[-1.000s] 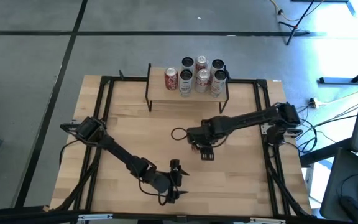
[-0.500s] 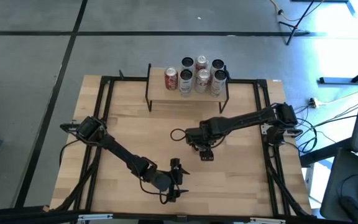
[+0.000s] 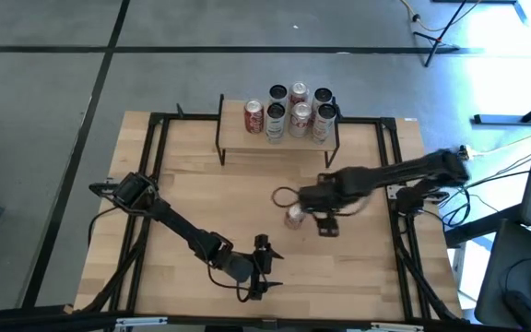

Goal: Place canned beverage on shelf
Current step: Put the red-white soda can on the shelf aligned with the other red-white soda can

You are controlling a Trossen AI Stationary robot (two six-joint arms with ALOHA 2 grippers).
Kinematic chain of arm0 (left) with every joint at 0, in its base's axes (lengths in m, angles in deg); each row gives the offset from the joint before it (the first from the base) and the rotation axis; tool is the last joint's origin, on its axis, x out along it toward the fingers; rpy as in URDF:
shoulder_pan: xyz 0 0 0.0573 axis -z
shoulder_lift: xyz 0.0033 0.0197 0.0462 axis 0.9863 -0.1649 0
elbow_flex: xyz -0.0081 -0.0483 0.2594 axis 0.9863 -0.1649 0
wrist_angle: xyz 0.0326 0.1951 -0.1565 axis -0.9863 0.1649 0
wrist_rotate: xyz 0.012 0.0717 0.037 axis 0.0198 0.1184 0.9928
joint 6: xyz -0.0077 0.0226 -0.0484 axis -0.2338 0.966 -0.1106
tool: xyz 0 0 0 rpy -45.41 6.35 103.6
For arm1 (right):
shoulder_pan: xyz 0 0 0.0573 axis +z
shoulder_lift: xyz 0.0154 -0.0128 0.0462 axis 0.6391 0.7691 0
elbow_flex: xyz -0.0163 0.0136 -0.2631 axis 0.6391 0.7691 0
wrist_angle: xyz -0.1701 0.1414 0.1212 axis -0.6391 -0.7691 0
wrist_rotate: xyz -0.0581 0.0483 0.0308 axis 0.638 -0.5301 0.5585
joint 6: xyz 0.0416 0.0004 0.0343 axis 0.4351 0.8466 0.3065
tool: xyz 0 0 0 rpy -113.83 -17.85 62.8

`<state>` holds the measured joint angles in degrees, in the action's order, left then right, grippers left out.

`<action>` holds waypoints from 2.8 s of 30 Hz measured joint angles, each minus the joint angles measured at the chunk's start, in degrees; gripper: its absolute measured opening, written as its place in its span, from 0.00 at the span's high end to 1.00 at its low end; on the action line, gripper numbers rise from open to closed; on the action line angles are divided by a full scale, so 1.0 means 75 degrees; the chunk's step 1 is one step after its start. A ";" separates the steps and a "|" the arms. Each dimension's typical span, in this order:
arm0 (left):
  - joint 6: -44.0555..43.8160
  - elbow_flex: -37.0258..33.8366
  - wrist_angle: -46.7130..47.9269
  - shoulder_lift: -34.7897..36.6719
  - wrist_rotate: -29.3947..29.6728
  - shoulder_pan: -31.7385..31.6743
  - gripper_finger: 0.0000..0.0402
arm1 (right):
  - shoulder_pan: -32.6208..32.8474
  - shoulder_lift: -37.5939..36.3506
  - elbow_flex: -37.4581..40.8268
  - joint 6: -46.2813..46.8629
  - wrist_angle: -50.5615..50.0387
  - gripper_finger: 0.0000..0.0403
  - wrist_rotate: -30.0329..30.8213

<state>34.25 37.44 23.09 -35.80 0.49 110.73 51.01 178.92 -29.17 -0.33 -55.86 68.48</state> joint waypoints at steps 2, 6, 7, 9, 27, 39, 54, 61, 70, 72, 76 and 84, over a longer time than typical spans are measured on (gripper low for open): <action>0.0069 -0.0002 0.0006 0.0000 0.0096 0.0000 0.18 | 0.0187 -0.0767 0.0547 0.0220 0.0416 0.23 0.0100; 0.0068 -0.0002 0.0003 0.0000 0.0667 -0.0045 0.18 | 0.0588 -0.2437 0.2105 0.0600 0.2024 0.23 0.0644; 0.0031 -0.0002 0.0011 0.0000 0.0748 -0.0100 0.18 | 0.0668 -0.2847 0.2545 0.0630 0.2493 0.23 0.0825; -0.0177 -0.0003 0.0028 0.0021 0.0778 -0.0262 0.18 | 0.0835 -0.3654 0.3454 0.0691 0.3389 0.23 0.1184; 0.0002 0.0401 -0.0254 0.0527 0.3277 -0.1088 0.18 | 0.0942 -0.6376 0.7618 0.0098 0.7953 0.23 0.3700; -0.0472 0.0589 0.0067 0.0270 0.2135 -0.1975 0.18 | 0.0942 -0.6379 0.7645 -0.0165 0.7997 0.23 0.3973; -0.0543 0.0589 -0.0189 -0.0392 0.2161 -0.2013 0.18 | 0.0942 -0.6375 0.7645 -0.0122 0.8054 0.23 0.3978; -0.0511 0.0586 -0.0279 -0.0601 0.1817 -0.2098 0.19 | 0.0942 -0.6376 0.7645 -0.0125 0.8052 0.23 0.3978; -0.0296 0.0586 -0.0369 -0.0638 0.1358 -0.2165 0.35 | 0.0942 -0.6373 0.7645 -0.0148 0.8065 0.23 0.3978; -0.0277 0.0586 -0.0378 -0.0624 0.1321 -0.2142 0.35 | 0.0942 -0.6374 0.7645 -0.0147 0.8064 0.23 0.3978; -0.0070 0.0572 -0.0017 -0.0313 0.1332 -0.1956 0.35 | 0.0942 -0.6373 0.7645 -0.0141 0.8053 0.23 0.3978; 0.0153 0.0587 0.1826 0.1607 0.2421 -0.1490 0.35 | 0.0942 -0.6335 0.7648 0.0267 0.7969 0.23 0.3667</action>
<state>35.40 41.84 36.79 -23.74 18.64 99.55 58.07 131.40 28.19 1.67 3.90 95.98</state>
